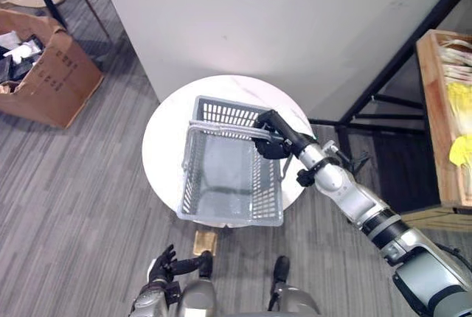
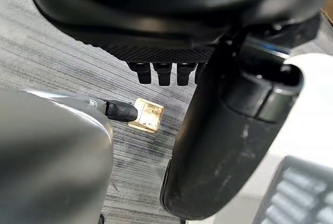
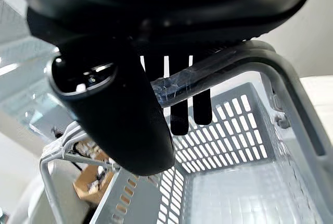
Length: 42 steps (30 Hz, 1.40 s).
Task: Get the vegetables into the basket
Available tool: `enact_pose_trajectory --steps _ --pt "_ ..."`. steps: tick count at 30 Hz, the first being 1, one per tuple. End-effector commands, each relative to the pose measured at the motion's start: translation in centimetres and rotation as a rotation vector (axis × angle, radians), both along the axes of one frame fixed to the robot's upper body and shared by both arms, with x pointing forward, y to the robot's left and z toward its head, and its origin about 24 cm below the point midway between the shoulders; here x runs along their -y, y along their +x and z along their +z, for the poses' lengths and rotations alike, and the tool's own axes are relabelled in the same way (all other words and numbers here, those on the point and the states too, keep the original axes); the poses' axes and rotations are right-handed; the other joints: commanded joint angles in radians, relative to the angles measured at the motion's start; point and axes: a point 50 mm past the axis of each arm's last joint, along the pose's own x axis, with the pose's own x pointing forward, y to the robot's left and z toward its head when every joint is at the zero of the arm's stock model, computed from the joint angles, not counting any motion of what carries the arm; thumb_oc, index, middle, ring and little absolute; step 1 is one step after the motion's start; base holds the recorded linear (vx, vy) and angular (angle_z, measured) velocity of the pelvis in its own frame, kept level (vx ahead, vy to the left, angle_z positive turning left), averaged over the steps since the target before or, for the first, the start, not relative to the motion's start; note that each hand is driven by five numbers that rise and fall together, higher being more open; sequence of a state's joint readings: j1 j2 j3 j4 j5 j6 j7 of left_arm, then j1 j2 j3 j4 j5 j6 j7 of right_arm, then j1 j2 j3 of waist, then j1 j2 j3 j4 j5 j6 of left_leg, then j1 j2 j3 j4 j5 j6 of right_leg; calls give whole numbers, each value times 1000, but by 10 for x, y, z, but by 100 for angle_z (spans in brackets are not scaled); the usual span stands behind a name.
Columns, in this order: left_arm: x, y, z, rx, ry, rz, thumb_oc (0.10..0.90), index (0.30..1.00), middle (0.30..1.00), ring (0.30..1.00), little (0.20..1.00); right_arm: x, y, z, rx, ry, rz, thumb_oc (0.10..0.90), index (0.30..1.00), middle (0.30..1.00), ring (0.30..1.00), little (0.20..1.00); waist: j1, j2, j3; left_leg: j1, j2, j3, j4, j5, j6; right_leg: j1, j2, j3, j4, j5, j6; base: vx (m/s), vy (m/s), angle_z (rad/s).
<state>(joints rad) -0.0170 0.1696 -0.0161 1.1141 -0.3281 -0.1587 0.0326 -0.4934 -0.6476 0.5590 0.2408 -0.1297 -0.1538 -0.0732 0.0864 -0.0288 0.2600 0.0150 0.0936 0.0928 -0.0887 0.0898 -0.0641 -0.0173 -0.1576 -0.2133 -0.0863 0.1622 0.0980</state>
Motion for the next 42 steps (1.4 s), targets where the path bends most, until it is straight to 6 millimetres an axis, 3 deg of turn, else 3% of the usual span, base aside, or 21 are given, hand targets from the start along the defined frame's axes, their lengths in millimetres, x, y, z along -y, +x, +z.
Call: enact_pose_trajectory --steps 1,6,9,13,15,18,19,20,23,26,29,30,34,36,42 --pt "3 -24 -10 -99 17 -80 900 1000 1000 1000 1000 -24 -5 86 346 170 165 400 300 300 300 300 -13 -15 -73 71 -11 64 1 -145 17 52 -58 1 -1 -73 34 3 -8 -10" --pt "2 -25 -11 -109 23 -87 900 1000 1000 1000 1000 -12 -19 80 327 133 175 400 300 300 300 300 -36 -20 -73 94 -11 85 11 -152 18 60 -59 12 -1 -74 35 -3 -3 -9" --pt "3 -26 -12 -125 18 -95 900 1000 1000 1000 1000 -6 -25 68 260 214 165 400 300 300 300 300 -57 -32 -68 78 -15 99 74 -183 22 65 -67 21 -1 -67 34 -10 7 -16" --pt "2 -22 -11 -117 30 -100 900 1000 1000 1000 1000 1 -32 63 257 200 154 400 300 300 300 300 -79 -45 -60 54 -19 117 146 -220 28 60 -77 40 -1 -54 35 -32 58 -17" --pt "2 -18 -9 -103 41 -109 900 1000 1000 1000 1000 9 -38 57 250 219 123 400 300 300 300 300 -111 -54 -46 51 -32 148 171 -247 47 32 -90 76 23 -37 47 -82 155 -27" --pt "0 -12 -7 -87 60 -126 900 1000 1000 1000 1000 16 -39 55 255 214 91 400 300 300 300 300 -144 -63 -39 63 -58 200 141 -251 66 -24 -110 125 16 55 87 -125 152 -51" --pt "-2 -9 -5 -78 64 -120 900 1000 1000 1000 1000 14 -37 57 262 209 95 400 300 300 300 300 -147 -67 -34 59 -58 233 136 -246 68 -59 -118 138 15 101 105 -204 73 -44" --pt "-4 -6 -4 -74 65 -132 900 1000 1000 1000 1000 13 -36 60 280 210 95 400 300 300 300 300 -155 -61 -25 52 -39 260 141 -245 69 -78 -115 133 24 97 109 -271 50 -107" --pt "-12 -3 -1 -69 78 -143 900 1000 1000 1000 1000 5 -35 63 292 231 115 400 300 300 300 300 -130 -38 -23 26 7 356 136 -220 76 -66 -139 -52 135 -11 83 -268 143 -133" --pt "-15 -10 -3 -90 82 -136 900 1000 1000 1000 1000 -1 -37 63 300 211 149 400 300 300 300 300 -110 -16 -47 26 28 418 86 -194 80 9 -162 -126 249 -83 68 -183 130 -148" --pt "-15 -15 -4 -99 82 -132 900 1000 1000 1000 1000 -6 -37 65 311 192 175 400 300 300 300 300 -95 -18 -64 22 33 468 72 -179 82 59 -175 -173 263 -94 65 -153 49 -70" --pt "-17 -19 -5 -104 87 -113 900 1000 1000 1000 1000 -13 -37 68 314 203 204 400 300 300 300 300 -71 -24 -78 9 46 524 78 -173 91 110 -202 -236 315 -80 67 -158 3 -77" --pt "-14 -24 -7 -118 79 -121 900 1000 1000 1000 1000 -19 -38 68 314 205 234 400 300 300 300 300 -53 -52 -91 -4 52 580 94 -165 82 172 -174 -266 219 -56 80 -82 -52 -98" --pt "-13 -29 -9 -137 73 -133 900 1000 1000 1000 1000 -22 -39 67 316 209 243 400 300 300 300 300 -44 -60 -94 -10 72 611 126 -155 73 181 -156 -316 149 -78 69 -3 -147 -69" --pt "-1 -27 -11 -142 53 -164 900 1000 1000 1000 1000 -12 -43 66 308 180 226 400 300 300 300 300 -81 -45 -82 -36 127 613 193 -129 31 213 -88 -297 41 -152 23 -20 -148 -14"
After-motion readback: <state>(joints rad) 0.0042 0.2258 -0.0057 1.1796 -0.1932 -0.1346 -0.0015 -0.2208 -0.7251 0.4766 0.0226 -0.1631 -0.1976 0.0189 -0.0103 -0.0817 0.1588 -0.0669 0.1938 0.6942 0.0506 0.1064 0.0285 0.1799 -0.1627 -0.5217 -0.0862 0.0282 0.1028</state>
